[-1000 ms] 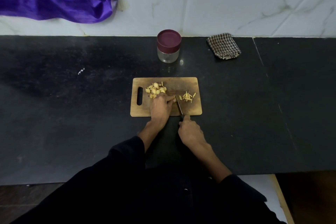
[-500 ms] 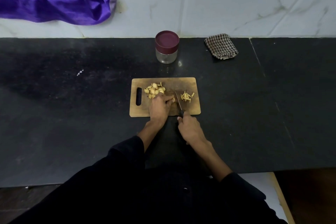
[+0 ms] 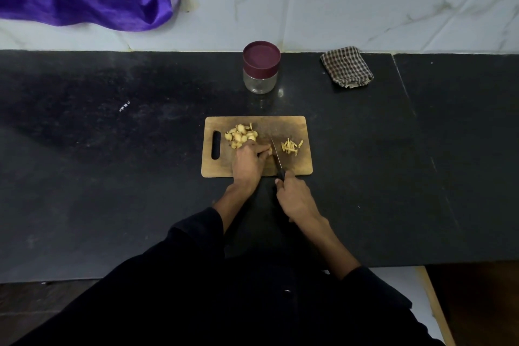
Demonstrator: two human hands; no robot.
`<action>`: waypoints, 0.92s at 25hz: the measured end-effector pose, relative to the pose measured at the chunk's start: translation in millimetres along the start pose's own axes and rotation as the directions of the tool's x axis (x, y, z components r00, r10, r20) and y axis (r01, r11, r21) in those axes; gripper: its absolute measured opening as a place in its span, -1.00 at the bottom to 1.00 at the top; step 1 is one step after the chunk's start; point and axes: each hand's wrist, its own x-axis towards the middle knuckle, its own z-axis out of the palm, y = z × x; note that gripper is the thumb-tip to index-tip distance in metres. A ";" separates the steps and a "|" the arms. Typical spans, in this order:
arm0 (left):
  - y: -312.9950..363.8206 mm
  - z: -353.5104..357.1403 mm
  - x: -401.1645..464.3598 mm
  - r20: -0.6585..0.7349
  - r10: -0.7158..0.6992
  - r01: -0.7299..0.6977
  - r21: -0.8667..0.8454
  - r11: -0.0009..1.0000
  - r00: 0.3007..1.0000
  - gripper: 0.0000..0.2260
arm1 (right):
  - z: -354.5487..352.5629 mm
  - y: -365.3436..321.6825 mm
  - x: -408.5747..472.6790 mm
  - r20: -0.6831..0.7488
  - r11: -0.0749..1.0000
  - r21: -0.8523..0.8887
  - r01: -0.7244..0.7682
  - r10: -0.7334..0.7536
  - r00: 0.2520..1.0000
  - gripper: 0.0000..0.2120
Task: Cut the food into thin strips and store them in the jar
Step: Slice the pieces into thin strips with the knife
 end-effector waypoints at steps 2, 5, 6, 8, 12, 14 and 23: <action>-0.2 0.2 0.2 -0.020 0.006 -0.006 -0.016 1.000 1.000 -0.80 | -0.4 -0.2 0.9 0.007 1.000 -0.006 0.000 0.000 1.000 -0.75; -1.0 0.2 1.0 -0.031 0.005 -0.006 -0.014 1.000 1.000 -0.82 | 0.0 0.8 2.0 0.004 1.000 -0.030 0.007 -0.007 1.000 -0.76; -1.3 0.2 0.6 -0.026 0.007 -0.007 -0.012 1.000 1.000 -0.82 | 0.0 0.7 1.7 0.002 0.999 -0.041 0.011 -0.011 1.000 -0.76; -1.1 -0.1 0.1 -0.017 0.016 -0.016 0.001 1.000 1.000 -0.81 | -1.4 -1.0 1.6 0.004 0.998 -0.055 0.006 -0.006 1.000 -0.75; -1.2 -0.2 0.6 -0.014 0.015 -0.015 -0.007 1.000 1.000 -0.81 | -2.7 -5.7 4.1 0.010 0.998 -0.060 -0.004 0.005 1.000 -0.75; -1.2 0.1 0.8 -0.019 0.014 -0.015 -0.019 1.000 1.000 -0.82 | -3.1 -10.1 6.7 -0.003 0.998 -0.062 -0.011 0.011 1.000 -0.74; -1.5 0.8 -1.2 -0.029 0.022 -0.022 -0.008 1.000 0.999 -0.81 | 0.3 -8.2 4.9 -0.034 0.996 -0.084 0.001 -0.004 0.999 -0.76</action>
